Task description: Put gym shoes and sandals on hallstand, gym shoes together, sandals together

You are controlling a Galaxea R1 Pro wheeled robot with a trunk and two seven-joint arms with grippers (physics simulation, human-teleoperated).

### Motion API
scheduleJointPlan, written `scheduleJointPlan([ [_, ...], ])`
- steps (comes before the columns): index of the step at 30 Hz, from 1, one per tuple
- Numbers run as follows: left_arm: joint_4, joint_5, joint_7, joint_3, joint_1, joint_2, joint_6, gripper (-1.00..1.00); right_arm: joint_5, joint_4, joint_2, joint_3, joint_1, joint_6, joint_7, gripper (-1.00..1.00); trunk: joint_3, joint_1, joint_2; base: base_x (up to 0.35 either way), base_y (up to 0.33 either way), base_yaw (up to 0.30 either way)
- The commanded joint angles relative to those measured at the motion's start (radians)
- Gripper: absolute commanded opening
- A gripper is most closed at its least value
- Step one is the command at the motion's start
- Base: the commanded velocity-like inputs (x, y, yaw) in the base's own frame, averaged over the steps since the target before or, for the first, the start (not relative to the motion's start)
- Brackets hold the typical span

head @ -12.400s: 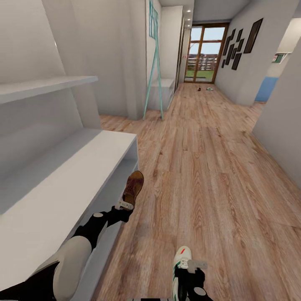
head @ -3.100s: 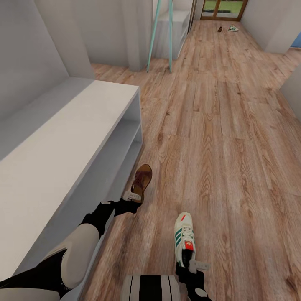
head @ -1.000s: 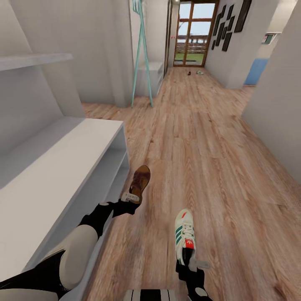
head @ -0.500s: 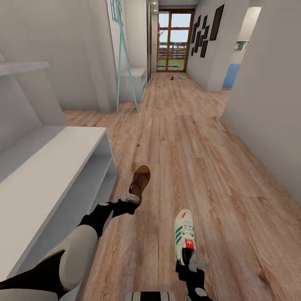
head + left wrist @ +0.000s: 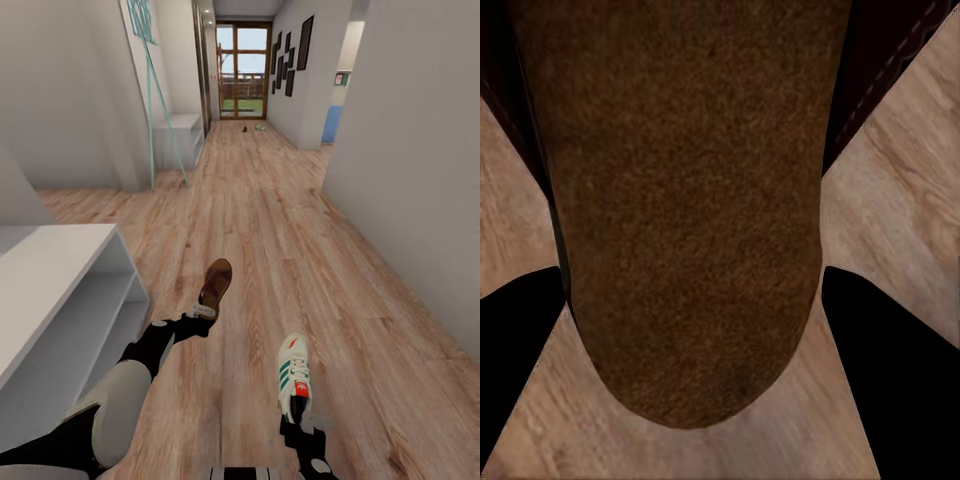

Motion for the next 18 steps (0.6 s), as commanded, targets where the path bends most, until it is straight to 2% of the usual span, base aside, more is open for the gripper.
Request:
scheduleJointPlan([
  [1,-0.015,-0.001,-0.007,0.009,0.009,0.002,0.009,-1.00,0.012,0.001,0.001,-0.007,-0.001,-0.003,-0.001,-1.00,0.000,0.000,0.000,0.289,-0.208,-0.217],
  [4,-0.044,-0.002,0.003,0.010,0.040,0.010,0.008,-1.00,0.015,-0.001,0.001,-0.005,-0.001,-0.003,0.002,-1.00,0.002,0.000,0.000,0.288,-0.209,-0.124],
  [5,-0.086,0.007,0.062,0.011,0.107,0.016,0.002,-1.00,0.032,0.000,0.001,-0.002,-0.001,-0.003,0.003,-1.00,0.002,0.000,0.000,0.288,-0.210,-0.015],
  [7,-0.097,0.020,0.090,0.012,0.134,0.017,-0.001,-1.00,0.046,0.001,-0.018,0.000,-0.001,-0.003,0.003,-1.00,0.002,0.000,0.000,0.288,-0.210,-0.009],
  [8,-0.109,0.037,0.117,0.012,0.161,0.018,-0.003,-1.00,0.072,0.004,-0.046,0.002,-0.001,-0.003,0.003,-1.00,0.002,0.000,0.000,0.288,-0.210,-0.003],
  [10,-0.123,0.060,0.144,0.012,0.191,0.021,-0.004,-1.00,0.090,0.006,-0.062,0.002,0.000,-0.003,0.003,-1.00,0.003,0.000,0.000,0.288,-0.210,-0.002],
  [11,-0.139,0.086,0.169,0.012,0.225,0.029,-0.013,-1.00,0.124,0.007,-0.086,0.003,-0.001,-0.003,0.003,-1.00,0.003,0.000,0.000,0.288,-0.210,-0.001],
  [15,-0.160,0.136,0.212,0.012,0.286,0.044,-0.070,-1.00,0.199,0.009,-0.109,0.002,0.000,-0.004,0.002,-1.00,0.003,0.000,0.000,0.288,-0.210,-0.001],
  [16,-0.163,0.153,0.231,0.012,0.308,0.049,-0.101,-1.00,0.226,0.010,-0.114,0.002,0.000,-0.004,0.001,-1.00,0.003,0.000,0.000,0.288,-0.210,0.000],
  [18,-0.166,0.171,0.262,0.012,0.341,0.054,-0.145,-1.00,0.253,0.014,-0.127,0.002,0.000,-0.003,0.001,-1.00,0.003,0.000,0.000,0.288,-0.210,0.000],
])
